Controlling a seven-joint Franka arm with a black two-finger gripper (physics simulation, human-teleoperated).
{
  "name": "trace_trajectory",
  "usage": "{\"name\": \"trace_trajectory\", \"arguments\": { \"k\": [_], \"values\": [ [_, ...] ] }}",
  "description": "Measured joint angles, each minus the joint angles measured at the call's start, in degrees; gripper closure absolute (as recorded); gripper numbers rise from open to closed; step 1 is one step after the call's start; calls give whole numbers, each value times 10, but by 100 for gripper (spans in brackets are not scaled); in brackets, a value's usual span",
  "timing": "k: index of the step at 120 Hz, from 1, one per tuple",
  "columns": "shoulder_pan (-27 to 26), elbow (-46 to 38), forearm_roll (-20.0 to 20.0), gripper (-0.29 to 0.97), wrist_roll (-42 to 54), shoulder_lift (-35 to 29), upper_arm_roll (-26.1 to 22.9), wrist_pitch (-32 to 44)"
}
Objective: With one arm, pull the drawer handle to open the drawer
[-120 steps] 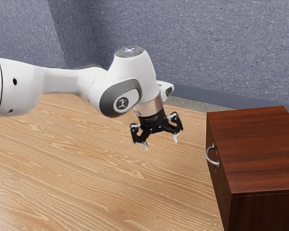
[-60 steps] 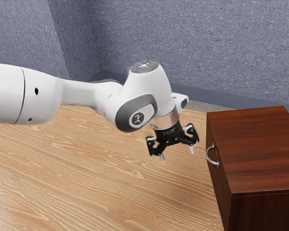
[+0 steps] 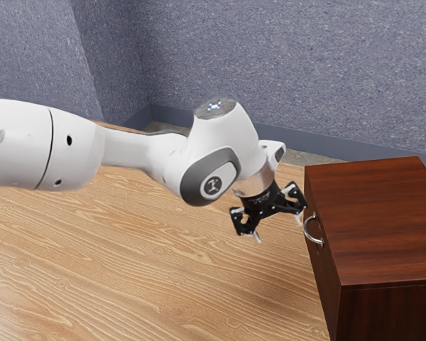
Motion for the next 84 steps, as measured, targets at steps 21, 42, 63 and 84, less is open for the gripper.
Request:
{"name": "trace_trajectory", "arguments": {
  "k": [21,42,63,84],
  "values": [
    [-3,4,-3,0,-3,9,0,15],
    [-5,8,-5,0,-5,18,0,22],
    [-7,9,-9,0,-6,25,0,26],
    [-11,9,-11,0,-7,30,0,32]
  ]
}}
